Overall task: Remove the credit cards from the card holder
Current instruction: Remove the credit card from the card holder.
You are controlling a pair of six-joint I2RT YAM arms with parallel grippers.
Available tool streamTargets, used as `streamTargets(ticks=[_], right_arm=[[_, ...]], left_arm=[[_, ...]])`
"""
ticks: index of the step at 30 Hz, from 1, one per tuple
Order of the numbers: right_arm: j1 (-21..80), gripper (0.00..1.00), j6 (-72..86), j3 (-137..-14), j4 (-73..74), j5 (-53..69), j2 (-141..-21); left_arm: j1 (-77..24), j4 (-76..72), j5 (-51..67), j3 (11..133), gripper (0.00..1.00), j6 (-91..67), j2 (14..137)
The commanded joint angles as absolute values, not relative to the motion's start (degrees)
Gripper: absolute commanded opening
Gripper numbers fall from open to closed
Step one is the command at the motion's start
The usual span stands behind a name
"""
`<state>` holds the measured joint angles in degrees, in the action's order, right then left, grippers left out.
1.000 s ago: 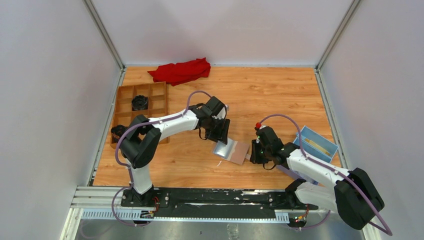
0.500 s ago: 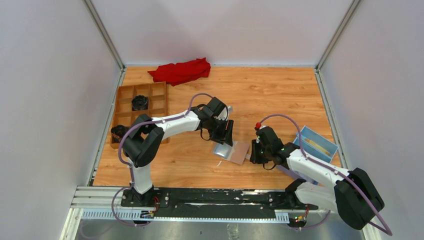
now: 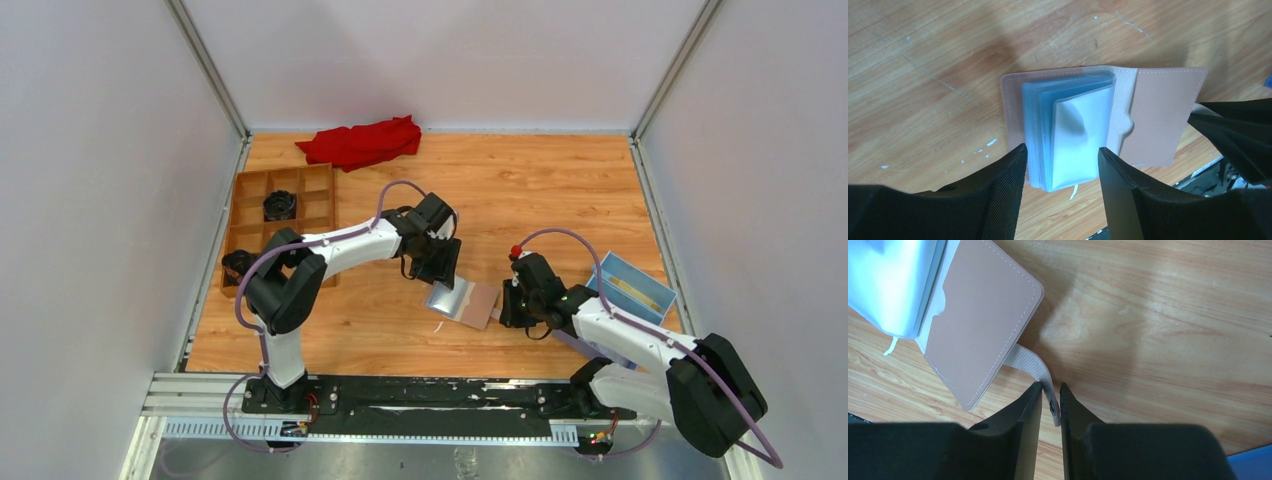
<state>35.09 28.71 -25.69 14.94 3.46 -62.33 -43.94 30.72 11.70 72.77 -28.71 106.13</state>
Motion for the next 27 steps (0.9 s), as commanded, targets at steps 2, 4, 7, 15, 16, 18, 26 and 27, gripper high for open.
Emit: streamTargets(ticks=[2, 4, 7, 15, 16, 18, 26, 27], right_arm=[[34.34, 0.24, 28.74, -24.95, 14.94, 3.60, -62.88], [34.36, 0.24, 28.82, -24.92, 14.81, 3.60, -62.93], [34.30, 0.24, 28.87, -25.04, 14.77, 3.69, -62.89], [34.29, 0.24, 28.91, -24.73, 14.77, 3.60, -62.91], [34.31, 0.24, 28.90, -24.80, 14.77, 3.67, -62.88], [34.32, 0.24, 29.04, -24.84, 14.76, 3.63, -62.65], [31.99, 0.39, 29.16, -27.84, 22.15, 1.27, -53.91], [31.54, 0.41, 29.09, -28.68, 23.28, 1.02, -52.04]], left_arm=[[-44.60, 27.70, 17.14, 71.80, 0.58, -28.96, 106.49], [-44.73, 25.21, 20.21, 71.19, 0.58, -29.70, 106.50], [-44.98, 24.03, 22.62, 71.34, 0.58, -30.27, 107.37], [-45.73, 23.13, 26.38, 72.48, 0.57, -30.82, 107.56], [-45.85, 22.45, 27.61, 72.43, 0.57, -31.22, 107.43], [-46.09, 19.82, 30.66, 72.15, 0.57, -32.30, 107.32], [-48.38, 18.03, 32.26, 72.75, 0.57, -33.73, 110.61], [-48.69, 17.28, 32.64, 72.55, 0.57, -34.10, 110.81]])
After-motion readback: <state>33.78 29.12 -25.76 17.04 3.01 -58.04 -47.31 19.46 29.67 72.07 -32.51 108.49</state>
